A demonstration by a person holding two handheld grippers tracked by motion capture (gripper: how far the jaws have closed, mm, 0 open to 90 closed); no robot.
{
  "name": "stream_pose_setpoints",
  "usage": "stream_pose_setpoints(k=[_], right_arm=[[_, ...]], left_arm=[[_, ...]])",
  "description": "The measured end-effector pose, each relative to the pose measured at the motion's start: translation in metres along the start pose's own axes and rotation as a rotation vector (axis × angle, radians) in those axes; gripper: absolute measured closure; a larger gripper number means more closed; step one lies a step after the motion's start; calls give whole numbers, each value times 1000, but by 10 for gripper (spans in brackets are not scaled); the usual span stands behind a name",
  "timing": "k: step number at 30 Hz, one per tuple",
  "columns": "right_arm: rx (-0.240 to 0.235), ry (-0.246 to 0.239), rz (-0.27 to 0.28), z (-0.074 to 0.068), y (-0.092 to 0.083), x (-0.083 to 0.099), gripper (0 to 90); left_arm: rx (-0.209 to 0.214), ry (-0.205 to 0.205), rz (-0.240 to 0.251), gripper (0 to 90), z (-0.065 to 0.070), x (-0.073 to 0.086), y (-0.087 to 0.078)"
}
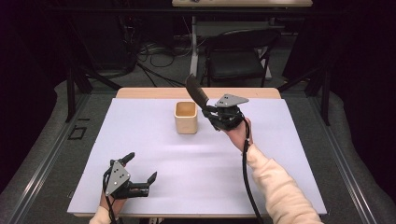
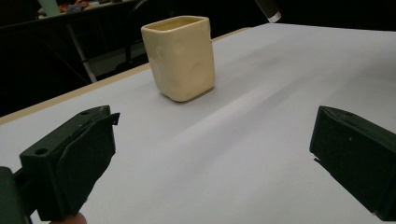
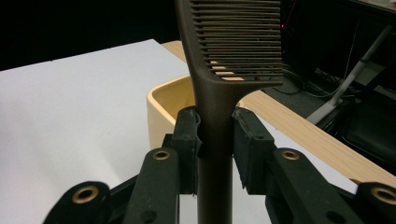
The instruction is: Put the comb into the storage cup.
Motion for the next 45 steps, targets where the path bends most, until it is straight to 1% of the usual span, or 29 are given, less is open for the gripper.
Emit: stream_pose_setpoints(k=[8,9,24,34,43,45], right_arm=[[3,-10,2,1,3,-6,721],[3,-5,7,1,4,-7,721],[3,-21,17,-2,8,-16,722],[3,-27,18,-1,15,-20,722],[3,-35,22,-1,22,-26,722],[5,-33,31,0,22,-28,722]], left_arm=[[0,-1,1,2,0,0,0],[0,-2,1,2,0,0,0],[1,-1,1,2,0,0,0],[1,-3,2,2,0,0,0],[1,-5,3,2,0,0,0],[0,-5,4,2,-1,0,0]])
Point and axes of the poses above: each handheld gripper's, and its own axes: y roughly forward along the jaws, x roughly out of its underside, z roughly to its right, the point moved 8 cm from there along y, roughly forward along the jaws, and after that the axes turned 2 degrees about z, right-handed, at the moved point
